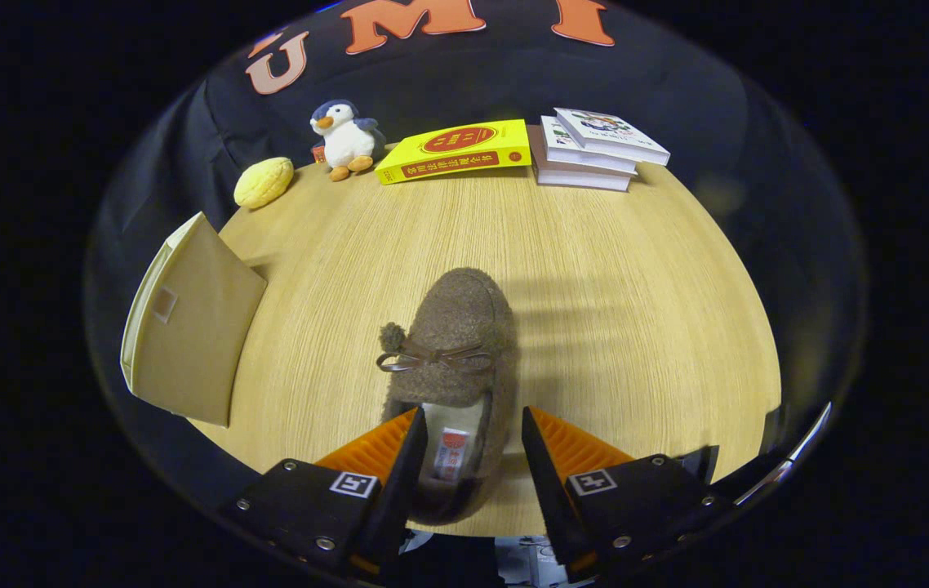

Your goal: Open the storage box then place both shoes into the box .Put the left shoe in first, then the right shoe, with the right side of both shoes facing outward in a uniform manner.

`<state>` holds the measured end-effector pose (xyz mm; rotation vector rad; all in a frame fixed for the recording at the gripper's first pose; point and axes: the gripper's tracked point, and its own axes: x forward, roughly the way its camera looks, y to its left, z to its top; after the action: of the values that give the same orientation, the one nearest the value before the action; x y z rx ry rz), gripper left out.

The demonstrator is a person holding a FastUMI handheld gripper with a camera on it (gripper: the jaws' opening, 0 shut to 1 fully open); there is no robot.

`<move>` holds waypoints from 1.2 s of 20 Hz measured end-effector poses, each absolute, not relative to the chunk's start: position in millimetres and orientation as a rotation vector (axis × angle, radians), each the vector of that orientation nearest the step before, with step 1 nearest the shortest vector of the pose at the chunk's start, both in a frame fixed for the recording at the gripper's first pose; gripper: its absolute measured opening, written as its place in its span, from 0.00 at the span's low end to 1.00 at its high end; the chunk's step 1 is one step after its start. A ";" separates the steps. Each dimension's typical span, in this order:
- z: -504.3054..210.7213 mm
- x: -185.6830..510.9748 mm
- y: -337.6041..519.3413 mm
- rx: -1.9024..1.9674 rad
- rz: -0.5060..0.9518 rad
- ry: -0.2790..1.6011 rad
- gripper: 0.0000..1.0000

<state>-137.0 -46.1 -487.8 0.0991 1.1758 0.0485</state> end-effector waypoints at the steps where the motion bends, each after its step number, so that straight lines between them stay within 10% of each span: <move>1: -494.6 -132.7 -47.2 0.105 0.050 1.164 0.63; 11: -520.8 -121.5 -58.8 0.190 -0.094 1.166 0.11; 24: -388.1 -98.7 50.6 0.244 -0.123 1.073 0.05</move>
<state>-98.7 50.6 -388.1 0.2443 1.0726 -0.1225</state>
